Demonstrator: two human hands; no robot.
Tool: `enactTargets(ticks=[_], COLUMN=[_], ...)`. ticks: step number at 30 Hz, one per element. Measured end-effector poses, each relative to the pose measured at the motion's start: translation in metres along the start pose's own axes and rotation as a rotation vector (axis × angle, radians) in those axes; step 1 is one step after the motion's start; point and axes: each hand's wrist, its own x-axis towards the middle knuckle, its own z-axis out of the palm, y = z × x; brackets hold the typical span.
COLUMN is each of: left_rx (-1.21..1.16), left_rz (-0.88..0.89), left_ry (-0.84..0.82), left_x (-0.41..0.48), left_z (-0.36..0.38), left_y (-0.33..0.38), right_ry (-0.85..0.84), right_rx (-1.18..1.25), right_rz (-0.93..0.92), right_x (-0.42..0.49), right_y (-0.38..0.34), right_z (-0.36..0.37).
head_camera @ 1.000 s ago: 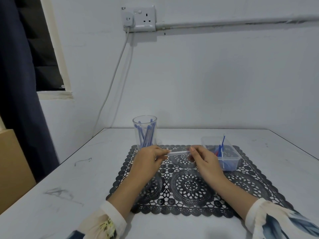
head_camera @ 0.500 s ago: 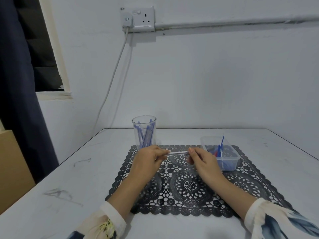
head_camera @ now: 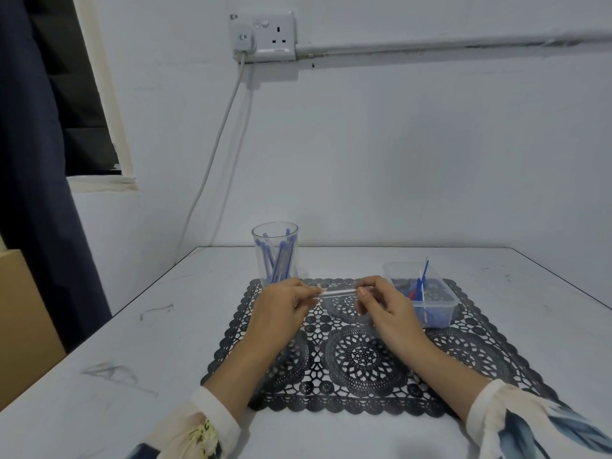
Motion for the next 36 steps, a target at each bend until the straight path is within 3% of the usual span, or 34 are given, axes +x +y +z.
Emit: enactTargets(ticks=[6, 12, 22, 32, 36], left_rx=[0.008, 0.009, 0.034, 0.081, 0.060], left_rz=[0.038, 0.017, 0.072, 0.166, 0.168], left_ry=[0.023, 0.014, 0.098, 0.175, 0.193], left_x=[-0.001, 0.000, -0.001, -0.001, 0.000], left_z=[0.001, 0.001, 0.001, -0.001, 0.002], left_y=[0.001, -0.001, -0.001, -0.001, -0.003], right_ry=[0.026, -0.025, -0.030, -0.105, -0.081], right_rx=[-0.133, -0.069, -0.304, 0.063, -0.051], right_rz=[-0.020, -0.025, -0.128, 0.161, 0.096], right_x=[0.002, 0.000, 0.002, 0.000, -0.003], right_y=[0.003, 0.002, 0.003, -0.008, -0.006], right_z=[-0.003, -0.001, 0.000, 0.005, 0.006])
